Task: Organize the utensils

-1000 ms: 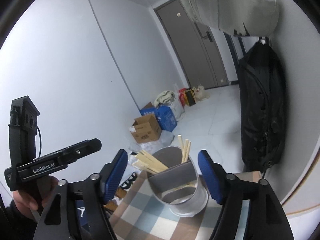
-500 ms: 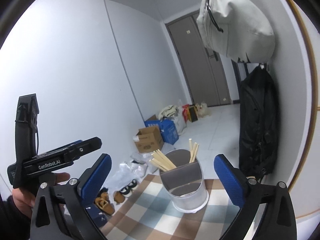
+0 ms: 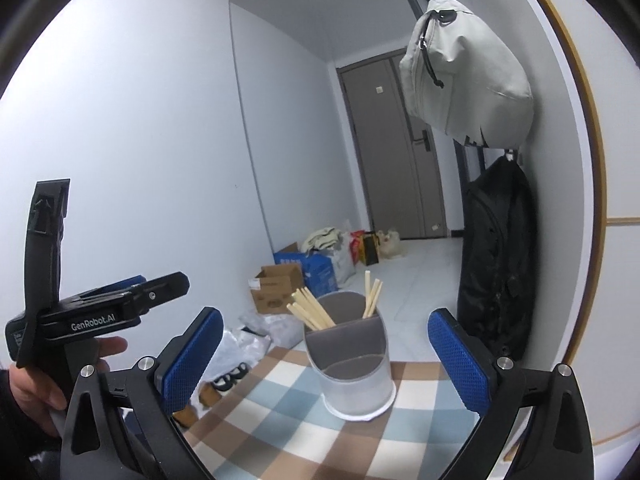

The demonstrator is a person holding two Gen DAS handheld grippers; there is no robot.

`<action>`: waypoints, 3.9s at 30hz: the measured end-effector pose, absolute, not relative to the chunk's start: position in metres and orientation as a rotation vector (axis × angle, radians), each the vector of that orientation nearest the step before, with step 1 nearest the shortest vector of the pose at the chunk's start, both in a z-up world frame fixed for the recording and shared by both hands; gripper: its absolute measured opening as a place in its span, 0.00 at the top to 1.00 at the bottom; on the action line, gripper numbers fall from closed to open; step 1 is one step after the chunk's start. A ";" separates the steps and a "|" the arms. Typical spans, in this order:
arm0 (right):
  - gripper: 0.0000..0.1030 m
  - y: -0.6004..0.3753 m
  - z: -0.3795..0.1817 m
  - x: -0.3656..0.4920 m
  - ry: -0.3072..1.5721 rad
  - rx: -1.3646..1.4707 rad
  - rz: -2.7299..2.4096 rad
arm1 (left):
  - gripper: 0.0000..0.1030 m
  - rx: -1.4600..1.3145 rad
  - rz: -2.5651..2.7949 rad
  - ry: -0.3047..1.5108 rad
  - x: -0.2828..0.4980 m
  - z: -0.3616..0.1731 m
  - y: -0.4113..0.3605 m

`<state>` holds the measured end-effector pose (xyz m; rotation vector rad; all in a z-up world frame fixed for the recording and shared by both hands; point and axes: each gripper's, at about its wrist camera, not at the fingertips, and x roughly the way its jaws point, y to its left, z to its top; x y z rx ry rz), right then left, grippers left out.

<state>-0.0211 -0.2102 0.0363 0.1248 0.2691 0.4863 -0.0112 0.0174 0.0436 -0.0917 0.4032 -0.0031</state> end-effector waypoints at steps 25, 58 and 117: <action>0.00 -0.199 -0.014 -0.026 0.341 0.081 0.474 | 0.04 -0.065 0.039 0.411 -0.014 -0.010 0.014; 0.00 -0.196 -0.018 -0.025 0.368 0.094 0.480 | 0.04 -0.091 0.044 0.451 -0.009 -0.014 0.015; 0.00 -0.187 -0.016 -0.029 0.358 0.079 0.487 | 0.04 -0.082 0.019 0.458 -0.010 -0.014 0.012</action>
